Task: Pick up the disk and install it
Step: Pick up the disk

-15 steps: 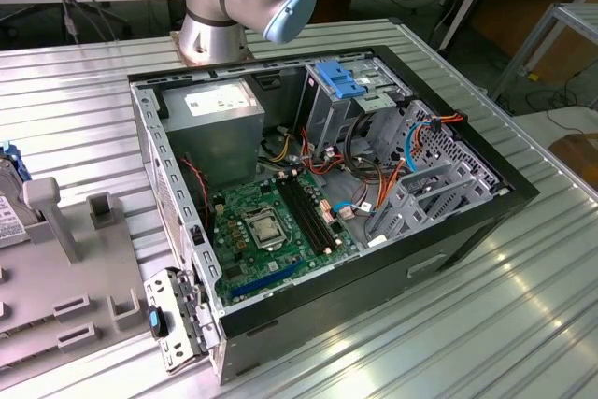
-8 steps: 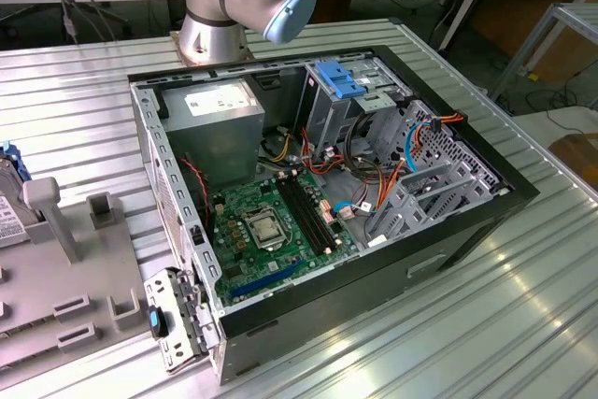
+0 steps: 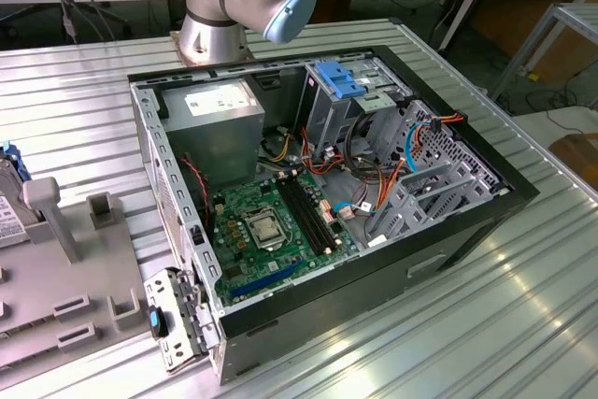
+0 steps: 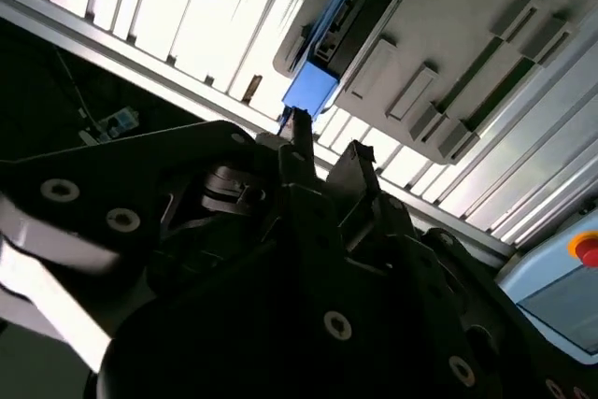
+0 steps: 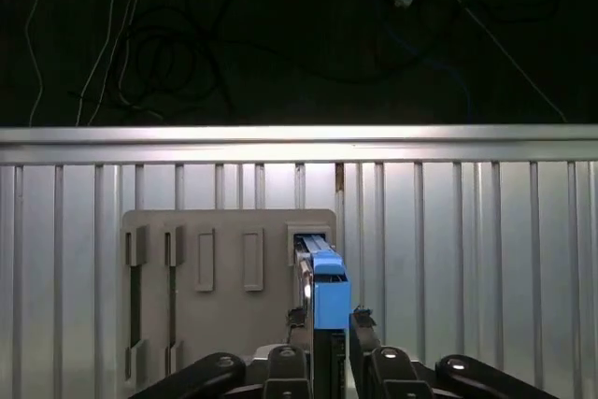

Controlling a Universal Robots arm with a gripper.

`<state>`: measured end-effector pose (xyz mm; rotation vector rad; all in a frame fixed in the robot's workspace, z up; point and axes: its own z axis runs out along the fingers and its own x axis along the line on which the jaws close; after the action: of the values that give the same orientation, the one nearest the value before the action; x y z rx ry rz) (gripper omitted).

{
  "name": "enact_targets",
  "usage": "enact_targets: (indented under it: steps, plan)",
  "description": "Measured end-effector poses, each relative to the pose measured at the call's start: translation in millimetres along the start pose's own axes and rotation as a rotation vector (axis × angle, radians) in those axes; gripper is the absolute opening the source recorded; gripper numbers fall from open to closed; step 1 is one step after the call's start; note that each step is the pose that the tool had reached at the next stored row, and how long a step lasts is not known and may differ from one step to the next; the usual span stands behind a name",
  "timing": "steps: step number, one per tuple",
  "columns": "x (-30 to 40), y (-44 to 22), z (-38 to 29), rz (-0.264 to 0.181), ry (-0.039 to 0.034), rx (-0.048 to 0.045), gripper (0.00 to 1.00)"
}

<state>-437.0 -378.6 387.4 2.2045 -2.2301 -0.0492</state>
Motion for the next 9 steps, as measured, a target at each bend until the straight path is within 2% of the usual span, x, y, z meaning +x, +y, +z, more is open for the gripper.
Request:
enact_targets:
  steps: [1,2,3,7,8,9]
  plan:
    - [0.0,0.1,0.8,0.0,0.0003,0.0096,0.36]
    - [0.0,0.0,1.2,0.0,0.0013,0.0189,0.42]
    - [0.0,-0.1,2.5,-0.001,0.0023,0.0299,0.42]
    - [2.3,-0.4,16.5,-0.002,0.0025,0.0271,0.42]
    - [2.4,-0.5,19.0,-0.002,0.0034,0.0269,0.44]
    - [2.5,-0.7,23.3,-0.002,0.0039,0.0269,0.49]
